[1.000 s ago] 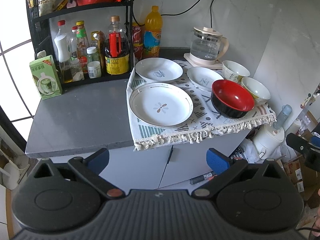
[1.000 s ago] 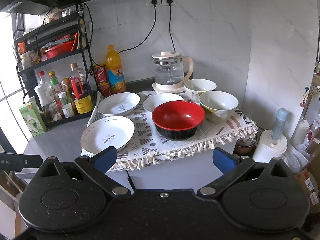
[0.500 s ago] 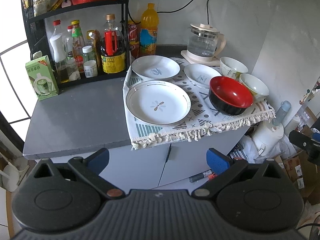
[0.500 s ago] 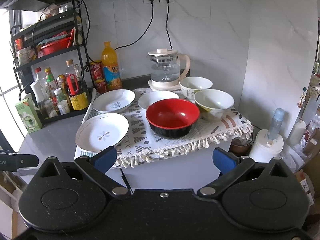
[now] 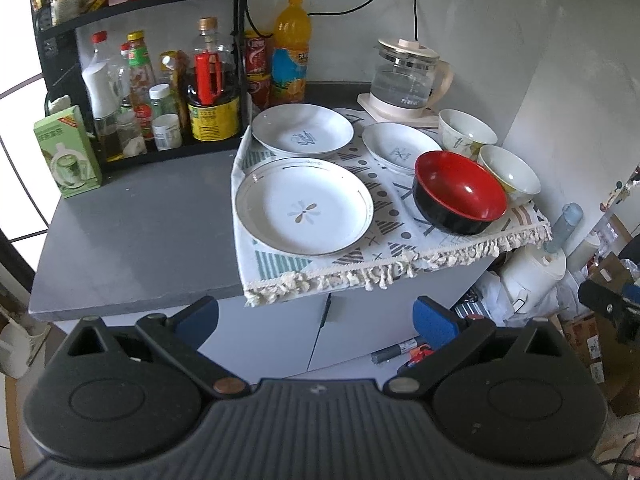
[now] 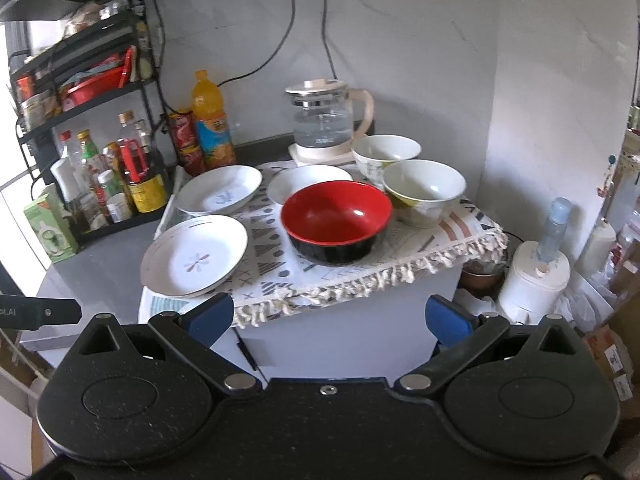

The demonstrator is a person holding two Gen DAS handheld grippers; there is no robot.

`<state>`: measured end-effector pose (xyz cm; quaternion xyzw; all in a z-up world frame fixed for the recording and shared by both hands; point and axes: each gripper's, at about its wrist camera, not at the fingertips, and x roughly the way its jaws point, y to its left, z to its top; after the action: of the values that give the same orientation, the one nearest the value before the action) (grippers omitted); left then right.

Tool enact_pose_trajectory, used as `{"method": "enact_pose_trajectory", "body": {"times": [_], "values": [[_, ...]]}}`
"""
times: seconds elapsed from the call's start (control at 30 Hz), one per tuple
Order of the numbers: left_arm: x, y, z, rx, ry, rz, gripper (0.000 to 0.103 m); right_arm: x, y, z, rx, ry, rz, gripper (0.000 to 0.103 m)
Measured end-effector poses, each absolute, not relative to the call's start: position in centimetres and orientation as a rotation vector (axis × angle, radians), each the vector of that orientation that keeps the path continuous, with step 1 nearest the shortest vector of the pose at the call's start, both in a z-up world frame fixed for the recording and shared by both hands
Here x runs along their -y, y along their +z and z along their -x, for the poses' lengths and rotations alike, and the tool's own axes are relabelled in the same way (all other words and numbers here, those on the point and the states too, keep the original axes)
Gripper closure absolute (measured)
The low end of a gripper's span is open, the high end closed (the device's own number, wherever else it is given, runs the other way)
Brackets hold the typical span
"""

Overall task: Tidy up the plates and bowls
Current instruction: 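Move both grippers toward the large white bowl beside the red bowl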

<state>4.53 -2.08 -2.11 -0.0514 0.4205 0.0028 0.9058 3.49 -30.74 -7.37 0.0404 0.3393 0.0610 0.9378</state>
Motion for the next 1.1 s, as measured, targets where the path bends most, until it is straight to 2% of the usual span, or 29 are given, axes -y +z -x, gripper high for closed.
{"method": "enact_pose_trajectory", "body": {"times": [0.43,1.1], "values": [[3.6,-4.0,-12.7,-0.917,-0.029,0.091,0.001,32.9,-8.8,-7.6,-0.718,0.075,-0.104,0.0],[4.2,-4.5,-27.6,-0.94,-0.113,0.082,0.002,32.0,-9.7,-19.9,-0.763,0.008,-0.136,0.0]]}}
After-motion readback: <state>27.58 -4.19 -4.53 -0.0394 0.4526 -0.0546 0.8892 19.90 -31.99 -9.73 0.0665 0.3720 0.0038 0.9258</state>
